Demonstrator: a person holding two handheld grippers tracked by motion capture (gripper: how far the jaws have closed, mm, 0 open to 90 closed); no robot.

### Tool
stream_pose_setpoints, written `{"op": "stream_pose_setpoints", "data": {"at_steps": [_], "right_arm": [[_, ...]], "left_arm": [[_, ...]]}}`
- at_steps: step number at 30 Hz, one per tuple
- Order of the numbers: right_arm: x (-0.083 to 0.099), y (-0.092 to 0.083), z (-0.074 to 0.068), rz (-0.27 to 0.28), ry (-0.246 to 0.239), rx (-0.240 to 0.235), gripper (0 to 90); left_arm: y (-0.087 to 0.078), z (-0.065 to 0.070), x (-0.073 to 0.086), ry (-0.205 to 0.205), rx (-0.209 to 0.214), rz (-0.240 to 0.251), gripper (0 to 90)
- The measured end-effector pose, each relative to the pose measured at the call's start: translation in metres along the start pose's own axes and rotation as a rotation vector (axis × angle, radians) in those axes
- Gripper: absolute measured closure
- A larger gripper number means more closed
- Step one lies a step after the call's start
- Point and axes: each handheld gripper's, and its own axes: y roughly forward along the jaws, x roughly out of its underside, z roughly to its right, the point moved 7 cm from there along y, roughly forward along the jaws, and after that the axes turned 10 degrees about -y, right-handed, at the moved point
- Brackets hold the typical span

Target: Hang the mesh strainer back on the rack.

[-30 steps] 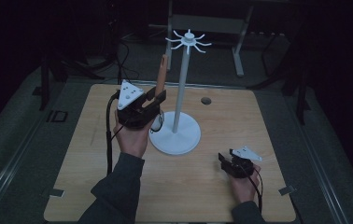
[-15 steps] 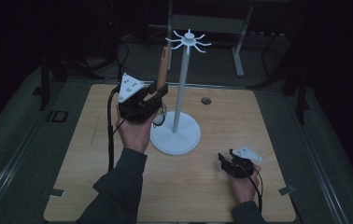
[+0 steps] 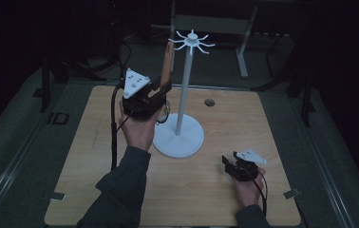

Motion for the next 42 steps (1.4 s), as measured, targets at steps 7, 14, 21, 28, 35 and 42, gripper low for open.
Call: {"op": "stream_pose_setpoints", "data": {"at_steps": [7, 14, 21, 28, 35, 42], "right_arm": [[0.000, 0.000, 0.000, -0.001, 0.001, 0.000, 45.9], [0.000, 0.000, 0.000, 0.000, 0.002, 0.000, 45.8], [0.000, 0.000, 0.000, 0.000, 0.002, 0.001, 45.8], [0.000, 0.000, 0.000, 0.000, 0.002, 0.000, 45.7], [0.000, 0.000, 0.000, 0.000, 0.002, 0.000, 45.7], [0.000, 0.000, 0.000, 0.000, 0.002, -0.001, 45.7]], "left_arm": [[0.004, 0.003, -0.003, 0.013, -0.005, -0.003, 69.2], [0.007, 0.004, -0.004, 0.011, -0.010, -0.005, 69.2], [0.011, 0.002, -0.002, 0.007, -0.015, -0.018, 69.2], [0.017, 0.003, 0.000, 0.010, -0.008, -0.027, 69.3], [0.022, 0.004, 0.001, 0.011, 0.002, -0.041, 69.2], [0.028, 0.005, 0.002, 0.018, 0.010, -0.064, 69.2]]}}
